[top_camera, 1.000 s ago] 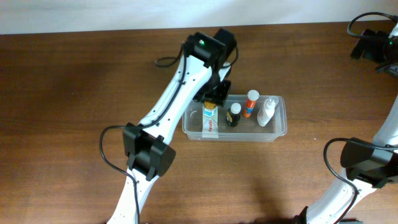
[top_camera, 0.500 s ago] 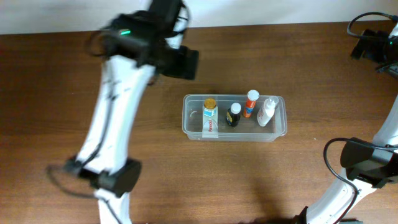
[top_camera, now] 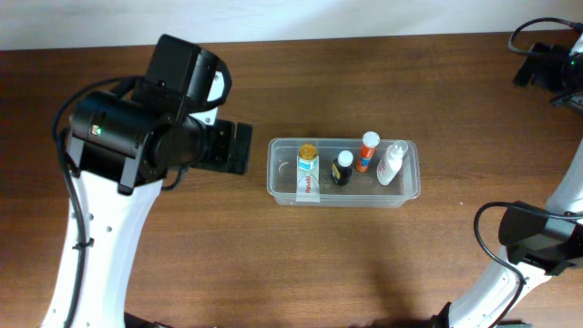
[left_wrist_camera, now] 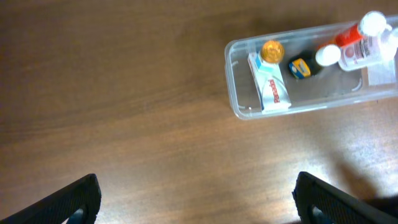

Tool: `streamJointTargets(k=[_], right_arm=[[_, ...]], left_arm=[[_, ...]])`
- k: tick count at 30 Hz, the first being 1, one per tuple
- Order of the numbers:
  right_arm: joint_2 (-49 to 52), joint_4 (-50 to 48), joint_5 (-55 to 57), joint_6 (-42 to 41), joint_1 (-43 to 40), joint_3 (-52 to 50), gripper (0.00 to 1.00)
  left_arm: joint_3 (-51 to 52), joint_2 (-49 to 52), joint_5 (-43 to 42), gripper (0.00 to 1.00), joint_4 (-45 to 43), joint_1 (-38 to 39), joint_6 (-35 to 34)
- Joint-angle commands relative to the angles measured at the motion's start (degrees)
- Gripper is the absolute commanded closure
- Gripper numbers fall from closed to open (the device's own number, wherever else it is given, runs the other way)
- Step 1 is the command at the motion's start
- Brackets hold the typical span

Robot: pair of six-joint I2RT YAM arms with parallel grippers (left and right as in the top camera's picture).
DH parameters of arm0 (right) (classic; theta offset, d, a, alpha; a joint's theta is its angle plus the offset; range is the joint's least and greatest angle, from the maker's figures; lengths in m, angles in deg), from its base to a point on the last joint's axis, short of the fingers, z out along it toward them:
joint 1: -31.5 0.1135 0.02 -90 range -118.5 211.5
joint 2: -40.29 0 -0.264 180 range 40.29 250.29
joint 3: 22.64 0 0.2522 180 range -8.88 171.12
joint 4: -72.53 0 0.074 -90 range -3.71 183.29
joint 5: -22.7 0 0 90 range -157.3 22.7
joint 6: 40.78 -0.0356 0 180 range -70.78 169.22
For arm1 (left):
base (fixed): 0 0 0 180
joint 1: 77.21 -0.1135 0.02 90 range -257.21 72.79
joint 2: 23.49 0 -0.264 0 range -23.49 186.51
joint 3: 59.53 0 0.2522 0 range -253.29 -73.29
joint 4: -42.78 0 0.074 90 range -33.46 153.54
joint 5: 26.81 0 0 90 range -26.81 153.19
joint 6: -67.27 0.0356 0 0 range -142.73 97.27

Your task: Pack container

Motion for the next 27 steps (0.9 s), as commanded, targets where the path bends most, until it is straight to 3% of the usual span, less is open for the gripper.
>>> streamJointTargets(k=[1,11,19,23,27], right_arm=[[-0.15,0.31,0.35,-0.28,-0.09,-0.07,0.02],[-0.15,0.31,0.35,-0.28,-0.09,-0.07,0.02],[-0.15,0.31,0.35,-0.28,-0.09,-0.07,0.02],[-0.15,0.31,0.35,-0.28,-0.09,-0.04,0.02],[-0.15,0.31,0.35,-0.28,-0.09,-0.04,0.02]], left_arm=[[1.11,-0.96,-1.27,0.01,-0.04,0.0,-0.72],[1.11,-0.94,-0.96,0.01,-0.04,0.0,-0.55],[4.74,-0.94,-1.03,0.01,-0.37,0.0,12.48],[11.69,-1.25,-0.83,0.01,-7.82,-0.02,19.28],[25.83,-6.62,-0.5,0.0,-24.06,-0.02,24.24]])
